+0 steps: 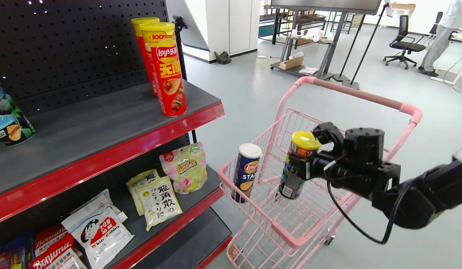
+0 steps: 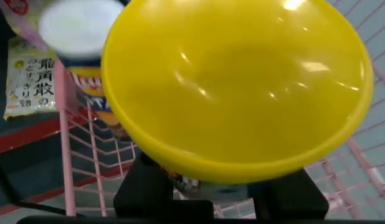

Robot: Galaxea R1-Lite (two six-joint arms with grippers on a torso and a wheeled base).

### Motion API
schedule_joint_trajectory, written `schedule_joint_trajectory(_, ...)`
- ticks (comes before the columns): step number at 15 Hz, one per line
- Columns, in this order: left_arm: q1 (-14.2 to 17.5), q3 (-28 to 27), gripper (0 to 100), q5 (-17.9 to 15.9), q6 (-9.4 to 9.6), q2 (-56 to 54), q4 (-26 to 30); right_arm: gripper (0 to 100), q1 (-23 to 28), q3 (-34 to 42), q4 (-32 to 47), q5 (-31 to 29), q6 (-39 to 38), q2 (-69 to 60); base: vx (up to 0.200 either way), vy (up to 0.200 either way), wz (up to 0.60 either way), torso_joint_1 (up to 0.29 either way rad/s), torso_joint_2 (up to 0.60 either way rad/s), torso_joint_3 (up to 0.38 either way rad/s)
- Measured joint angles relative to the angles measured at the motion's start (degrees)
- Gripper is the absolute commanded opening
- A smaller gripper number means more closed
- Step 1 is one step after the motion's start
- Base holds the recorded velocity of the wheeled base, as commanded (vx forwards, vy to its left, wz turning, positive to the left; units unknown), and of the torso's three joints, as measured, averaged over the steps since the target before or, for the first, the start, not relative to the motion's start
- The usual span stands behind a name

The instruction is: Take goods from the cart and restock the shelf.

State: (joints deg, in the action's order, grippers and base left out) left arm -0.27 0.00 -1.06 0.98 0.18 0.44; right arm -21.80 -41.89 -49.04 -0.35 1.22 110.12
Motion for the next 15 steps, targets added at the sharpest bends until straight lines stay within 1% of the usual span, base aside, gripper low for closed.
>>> schedule_joint_trajectory(1,0.0,0.0,100,0.02,0.0,0.0,0.0,0,0.0,-5.49,9.08,-0.44,1.07,-3.17,0.0,0.0,0.0,0.0,0.0,0.0)
schedule_joint_trajectory(2,0.0,0.0,100,0.02,0.0,0.0,0.0,0,-0.11,-10.79,20.88,-1.5,2.61,-7.06,0.0,0.0,0.0,0.0,0.0,0.0)
schedule_joint_trajectory(3,0.0,-0.05,100,0.0,0.0,0.0,-0.01,0,-0.16,-15.64,29.61,-2.57,3.89,-10.95,0.0,0.0,0.0,0.0,0.0,0.0)
schedule_joint_trajectory(5,0.02,-0.05,100,-0.05,0.06,0.0,0.0,0,-0.5,-20.19,38.45,-4.18,5.02,-19.05,0.0,0.0,0.0,0.0,0.0,0.0)
schedule_joint_trajectory(6,0.0,-0.05,100,-0.05,0.13,0.0,0.0,0,-0.69,-20.19,42.16,-5.28,5.27,-23.98,0.0,0.0,0.0,0.0,0.0,0.0)
schedule_joint_trajectory(7,0.02,-0.05,100,-0.06,0.13,0.0,0.02,0,-0.69,-18.94,44.51,-6.13,5.38,-28.48,0.0,0.0,0.0,0.0,0.0,0.0)
schedule_joint_trajectory(9,0.02,-0.07,100,-0.06,0.15,0.15,0.05,0,-0.52,-13.04,49.55,-8.67,5.51,-40.06,0.0,0.0,0.0,0.0,0.0,0.0)
schedule_joint_trajectory(11,0.0,-0.1,100,-0.06,0.17,0.39,0.1,0,0.9,-7.23,57.09,-10.89,5.47,-50.88,0.0,0.0,0.0,0.0,0.0,0.0)
schedule_joint_trajectory(13,-0.02,-0.1,100,-0.09,0.17,0.56,0.16,0,3.36,-3.12,64.81,-10.86,5.13,-60.06,0.0,0.0,0.0,0.0,0.0,0.0)
schedule_joint_trajectory(15,-0.06,-0.1,100,-0.06,0.17,0.63,0.18,0,5.34,0.22,66.89,-10.64,5.07,-65.94,0.0,0.0,0.0,0.0,0.0,0.0)
